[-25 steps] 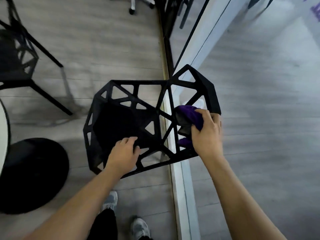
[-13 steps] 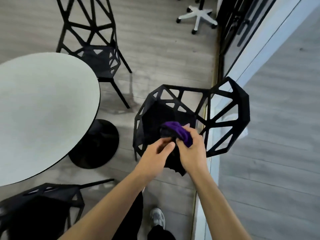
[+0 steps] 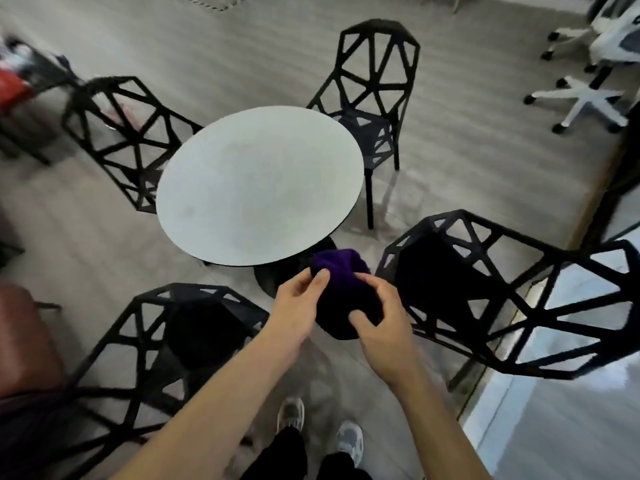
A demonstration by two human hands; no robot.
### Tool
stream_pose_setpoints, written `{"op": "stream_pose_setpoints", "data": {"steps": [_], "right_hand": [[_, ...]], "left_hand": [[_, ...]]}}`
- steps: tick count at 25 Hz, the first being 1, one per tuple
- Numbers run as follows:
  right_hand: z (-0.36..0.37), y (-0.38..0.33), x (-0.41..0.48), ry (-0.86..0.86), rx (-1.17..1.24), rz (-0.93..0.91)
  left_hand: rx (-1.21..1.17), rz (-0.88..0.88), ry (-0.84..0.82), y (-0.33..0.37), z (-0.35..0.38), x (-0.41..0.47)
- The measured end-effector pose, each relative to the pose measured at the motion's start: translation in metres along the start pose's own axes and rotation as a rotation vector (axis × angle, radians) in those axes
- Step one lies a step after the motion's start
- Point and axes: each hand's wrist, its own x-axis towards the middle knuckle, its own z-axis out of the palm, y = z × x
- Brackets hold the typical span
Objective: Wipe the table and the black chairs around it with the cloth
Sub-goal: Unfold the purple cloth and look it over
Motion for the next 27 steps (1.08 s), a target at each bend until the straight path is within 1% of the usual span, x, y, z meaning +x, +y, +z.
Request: {"op": "stream_pose_setpoints", "data": {"steps": [3,5,7,9,11,12,13,14,17,19,22,25,27], "right_hand": [[0.046,-0.019,-0.002,-0.094,0.176,0.015],[0.074,-0.033,-0.004,-0.147,0.245,0.026],[0.093,-0.044,-0.003,-0.158,0.209,0.029],[0.123,-0.057,-0.002,-0.179,0.113,-0.023],[0.158,-0.073,-0.005,-0.234,0.047,-0.099],[0.178,-0.084,-0.008,-0.299,0.028,-0.149],[0.199,-0.097,-0.013,-0.398,0.031,-0.186],[0.221,-0.111,-0.019,-0.523,0.057,-0.183],[0.29,-0.148,-0.049,-0.984,0.216,-0.009],[0.332,-0.162,-0.072,-1.179,0.237,0.028],[0.382,-0.171,-0.1,-1.291,0.25,0.072],[0.417,-0.177,-0.112,-1.371,0.245,0.152],[0.443,-0.179,-0.12,-1.435,0.193,0.119]], "left_hand": [[-0.061,-0.059,0.072,0.012,-0.051,-0.016],[-0.093,-0.045,0.144,0.021,-0.086,-0.029],[-0.144,-0.034,0.196,0.037,-0.12,-0.043],[-0.136,-0.022,0.225,0.054,-0.17,-0.066],[-0.093,0.001,0.175,0.07,-0.219,-0.093],[-0.058,0.013,0.146,0.079,-0.24,-0.108],[-0.022,0.028,0.128,0.086,-0.26,-0.123],[0.002,0.043,0.127,0.092,-0.283,-0.137],[0.044,0.063,0.152,0.111,-0.349,-0.171],[0.053,0.077,0.195,0.114,-0.398,-0.192],[0.033,0.108,0.21,0.113,-0.47,-0.218],[-0.075,0.145,0.238,0.107,-0.532,-0.242],[-0.175,0.174,0.234,0.103,-0.564,-0.254]]}}
